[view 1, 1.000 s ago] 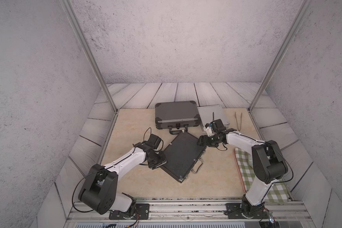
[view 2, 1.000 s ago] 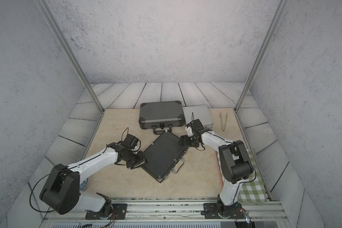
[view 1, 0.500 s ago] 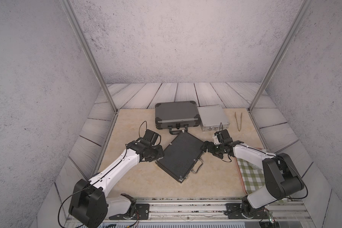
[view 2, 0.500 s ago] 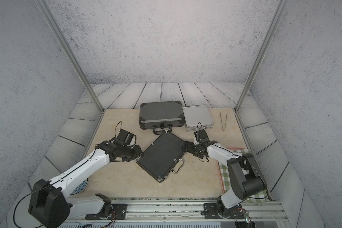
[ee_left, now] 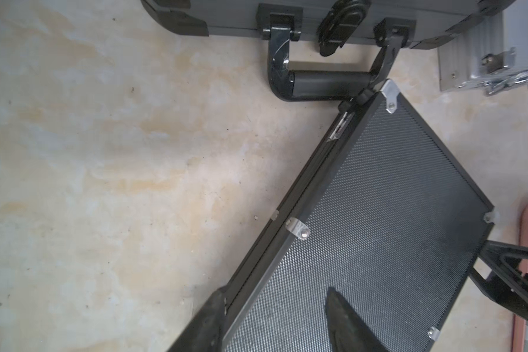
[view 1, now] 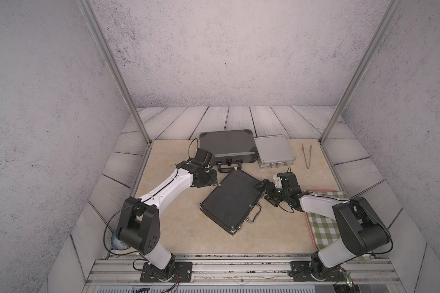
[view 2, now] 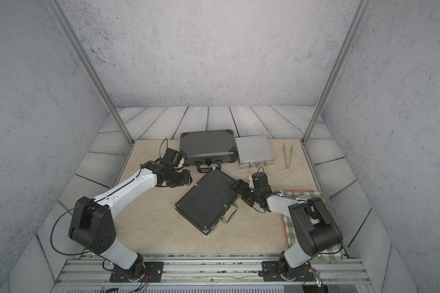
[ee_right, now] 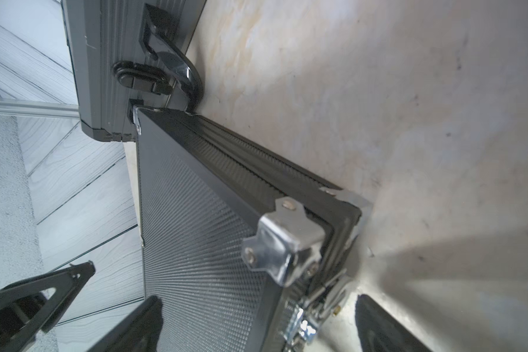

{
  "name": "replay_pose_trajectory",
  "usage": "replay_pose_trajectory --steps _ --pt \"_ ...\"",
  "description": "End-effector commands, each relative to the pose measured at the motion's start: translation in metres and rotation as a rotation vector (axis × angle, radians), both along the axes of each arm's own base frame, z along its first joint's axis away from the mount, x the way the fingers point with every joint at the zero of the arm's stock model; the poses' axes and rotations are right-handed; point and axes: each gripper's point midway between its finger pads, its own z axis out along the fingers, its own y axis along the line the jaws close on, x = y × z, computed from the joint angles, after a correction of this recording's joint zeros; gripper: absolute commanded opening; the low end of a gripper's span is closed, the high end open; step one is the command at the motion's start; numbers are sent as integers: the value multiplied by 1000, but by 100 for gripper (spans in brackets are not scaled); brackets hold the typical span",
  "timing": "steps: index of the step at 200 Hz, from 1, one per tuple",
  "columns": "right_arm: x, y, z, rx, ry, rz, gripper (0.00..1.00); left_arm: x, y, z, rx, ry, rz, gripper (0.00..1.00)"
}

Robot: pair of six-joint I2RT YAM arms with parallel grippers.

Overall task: Close the poker set cases
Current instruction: Adjust the poker set case at the center of the board.

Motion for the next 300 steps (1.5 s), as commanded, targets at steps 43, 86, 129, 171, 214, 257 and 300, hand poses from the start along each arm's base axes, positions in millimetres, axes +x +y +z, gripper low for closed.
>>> replay_pose_trajectory --steps 43,86,129,171,214,257,300 --pt "-1 -1 -14 12 37 -19 100 42 -2 10 16 -28 -13 57" --pt "-1 3 -18 46 54 -22 100 44 -4 -9 -1 25 -27 56" --pt "1 6 -19 76 51 -27 99 41 -15 -27 -28 85 -76 55" --pt "2 8 -21 73 48 -14 95 40 -16 -36 -19 110 -102 54" --pt "-14 -11 -26 -104 95 18 96 42 -11 -33 5 100 -100 54" --pt "-9 -15 -15 -159 68 38 92 43 -13 -33 -3 104 -99 53" --pt "-1 0 -16 -41 58 21 84 41 -12 -39 5 118 -102 53"
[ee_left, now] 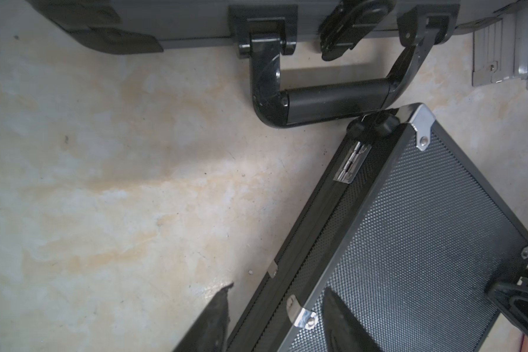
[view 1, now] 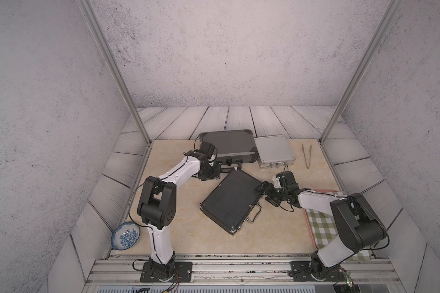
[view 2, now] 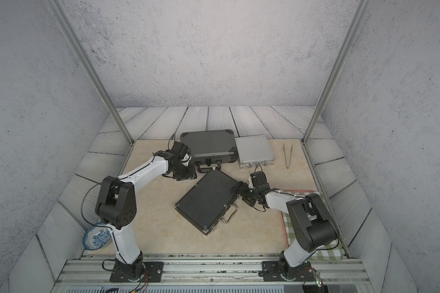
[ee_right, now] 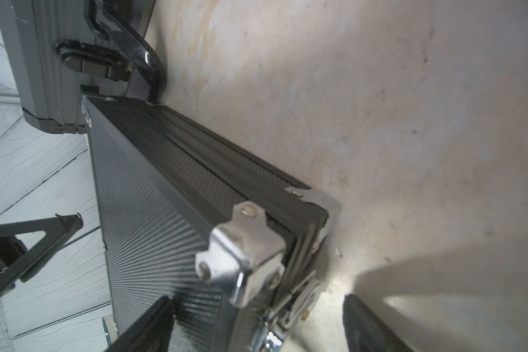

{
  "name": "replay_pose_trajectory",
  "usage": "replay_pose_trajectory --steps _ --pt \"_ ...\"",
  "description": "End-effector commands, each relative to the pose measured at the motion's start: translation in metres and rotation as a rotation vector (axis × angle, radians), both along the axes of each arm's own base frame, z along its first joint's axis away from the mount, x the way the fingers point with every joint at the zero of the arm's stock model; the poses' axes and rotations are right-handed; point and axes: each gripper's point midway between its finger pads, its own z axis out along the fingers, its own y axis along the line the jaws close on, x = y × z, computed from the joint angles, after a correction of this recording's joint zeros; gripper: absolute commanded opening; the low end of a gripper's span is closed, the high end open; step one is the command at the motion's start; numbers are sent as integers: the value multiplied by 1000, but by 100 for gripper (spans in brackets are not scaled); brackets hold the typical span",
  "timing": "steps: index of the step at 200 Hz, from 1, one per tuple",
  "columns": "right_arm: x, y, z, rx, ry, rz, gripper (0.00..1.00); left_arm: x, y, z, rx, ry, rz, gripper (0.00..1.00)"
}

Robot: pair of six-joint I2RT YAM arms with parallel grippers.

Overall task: Close the poker set cases
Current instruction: Adjust the poker set case at the center of the board.

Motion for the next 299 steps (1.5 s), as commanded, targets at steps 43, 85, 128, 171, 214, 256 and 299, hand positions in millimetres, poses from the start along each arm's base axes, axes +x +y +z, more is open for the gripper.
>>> replay_pose_trajectory --steps 43,85,128,171,214,256,299 --pt "3 9 -5 74 20 -11 82 0 5 -13 22 24 -7 53" --pt "3 12 -14 100 34 -16 82 2 2 -14 8 28 -13 52" --pt "5 18 -18 161 26 -23 78 -4 -6 -23 -18 60 -53 51" --pt "7 21 -13 172 10 -14 73 -5 -7 -27 -22 69 -62 50" --pt "7 23 -13 195 11 -15 71 -7 -11 -34 -43 95 -73 49" --pt "7 27 -17 228 21 -22 70 -8 -15 -38 -53 104 -84 49" --pt "-1 15 -12 118 25 -9 80 -5 -8 -31 -26 82 -69 50"
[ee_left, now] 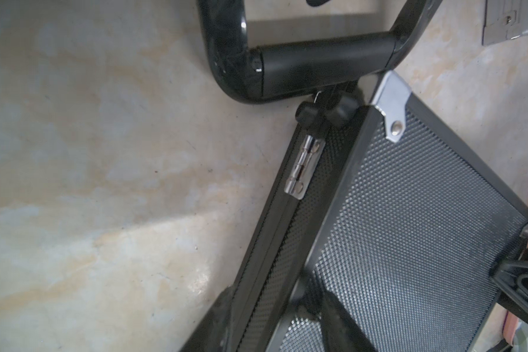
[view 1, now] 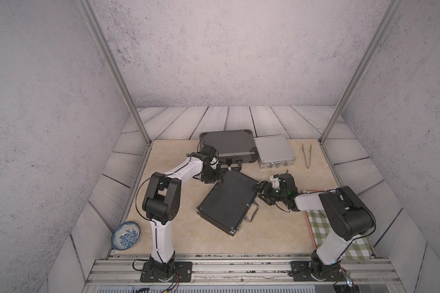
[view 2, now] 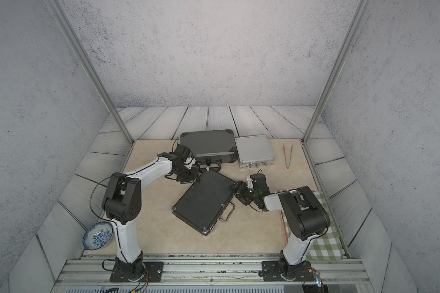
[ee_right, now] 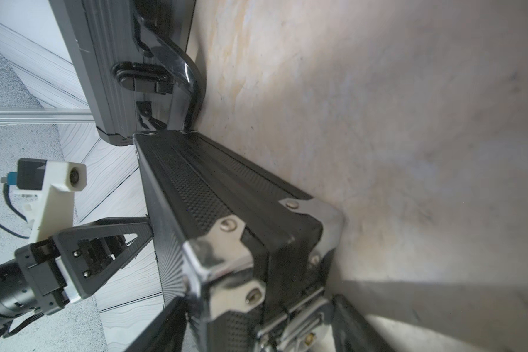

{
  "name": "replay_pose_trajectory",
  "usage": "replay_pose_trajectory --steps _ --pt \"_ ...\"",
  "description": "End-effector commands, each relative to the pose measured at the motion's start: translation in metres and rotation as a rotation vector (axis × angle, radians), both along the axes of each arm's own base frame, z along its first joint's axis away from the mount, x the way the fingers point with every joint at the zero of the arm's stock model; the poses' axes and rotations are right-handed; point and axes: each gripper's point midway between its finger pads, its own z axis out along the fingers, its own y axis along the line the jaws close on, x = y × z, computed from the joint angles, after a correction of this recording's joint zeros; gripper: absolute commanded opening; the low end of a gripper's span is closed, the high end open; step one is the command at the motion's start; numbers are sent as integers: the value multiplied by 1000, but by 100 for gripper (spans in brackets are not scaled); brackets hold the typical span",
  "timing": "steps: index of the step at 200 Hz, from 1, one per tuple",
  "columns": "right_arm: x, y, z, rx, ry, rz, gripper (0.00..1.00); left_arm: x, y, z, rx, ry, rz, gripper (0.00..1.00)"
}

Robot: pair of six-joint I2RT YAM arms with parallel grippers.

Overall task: Close the poker set cases
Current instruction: Adjust the poker set case at the center of the board.

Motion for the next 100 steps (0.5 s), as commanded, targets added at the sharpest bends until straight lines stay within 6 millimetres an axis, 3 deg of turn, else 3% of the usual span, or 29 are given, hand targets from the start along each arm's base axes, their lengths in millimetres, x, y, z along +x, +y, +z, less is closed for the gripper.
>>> replay_pose_trajectory --steps 1,28,100 --pt "-11 -9 -6 -101 37 7 80 1 8 -3 35 3 3 50" --pt "-13 -15 2 -153 19 13 80 3 8 0 35 -4 6 50" --pt "2 -1 11 -34 -2 -19 73 0 7 -7 26 13 11 49"
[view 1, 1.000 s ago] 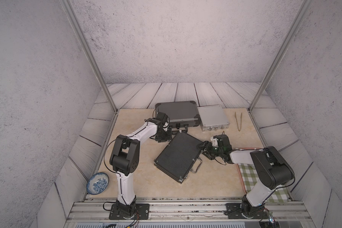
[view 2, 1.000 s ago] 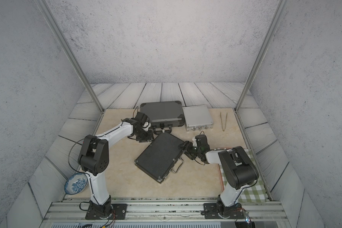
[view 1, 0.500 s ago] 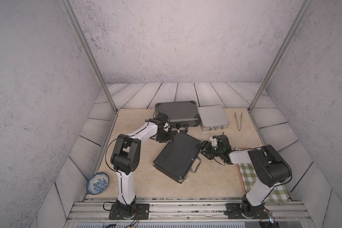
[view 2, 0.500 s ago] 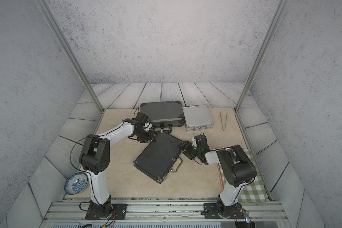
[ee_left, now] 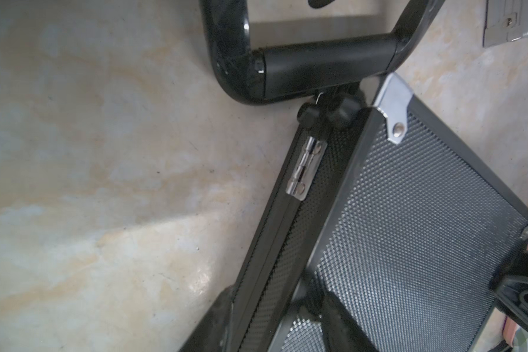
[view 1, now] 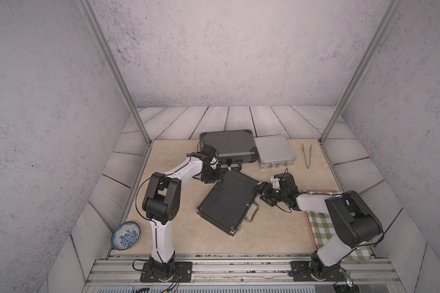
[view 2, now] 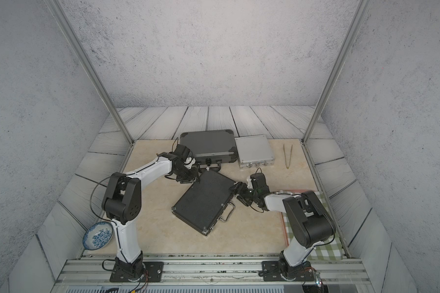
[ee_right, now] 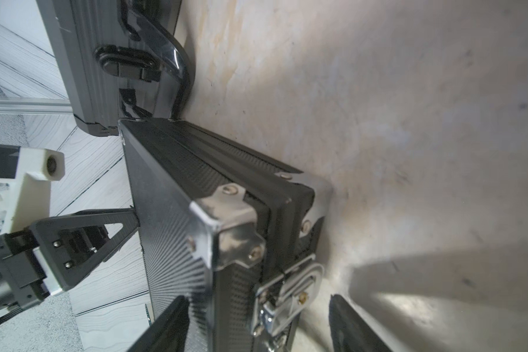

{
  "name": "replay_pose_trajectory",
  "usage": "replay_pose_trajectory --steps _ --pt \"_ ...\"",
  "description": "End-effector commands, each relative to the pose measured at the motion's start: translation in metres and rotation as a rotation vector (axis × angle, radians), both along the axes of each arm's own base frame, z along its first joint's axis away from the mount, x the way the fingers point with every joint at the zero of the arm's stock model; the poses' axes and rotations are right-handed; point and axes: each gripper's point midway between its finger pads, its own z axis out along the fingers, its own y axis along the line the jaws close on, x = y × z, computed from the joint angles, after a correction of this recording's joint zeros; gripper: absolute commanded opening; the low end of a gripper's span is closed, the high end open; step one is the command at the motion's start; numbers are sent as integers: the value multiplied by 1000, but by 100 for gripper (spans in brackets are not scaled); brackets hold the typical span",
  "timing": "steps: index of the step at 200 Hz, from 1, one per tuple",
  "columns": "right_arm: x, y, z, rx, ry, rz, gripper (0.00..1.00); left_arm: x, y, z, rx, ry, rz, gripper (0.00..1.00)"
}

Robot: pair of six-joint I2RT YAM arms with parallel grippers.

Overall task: Close the poker set cases
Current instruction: Adjust the poker set case at the center of the board.

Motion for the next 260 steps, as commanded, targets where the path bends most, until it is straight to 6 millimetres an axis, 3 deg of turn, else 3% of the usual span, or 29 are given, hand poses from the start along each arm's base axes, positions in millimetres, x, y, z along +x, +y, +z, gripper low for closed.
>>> replay_pose_trajectory --steps 1,74,157,180,203,233,260 --pt "7 6 3 34 -7 -15 73 -1 6 -7 24 14 8 49" --pt "12 14 -8 58 22 -21 73 1 5 -11 22 18 8 49" --pt "14 27 -6 128 22 -29 71 -3 2 -16 15 34 -8 48" --pt "8 18 -7 58 25 -20 73 -1 8 -10 36 21 3 48" --pt "5 -1 -4 -72 17 0 77 0 17 7 73 -18 19 54" --pt "12 -26 13 -235 -41 44 81 -1 43 36 173 -78 105 62" --pt "28 -31 35 -336 -113 130 85 -21 59 48 198 -77 157 66"
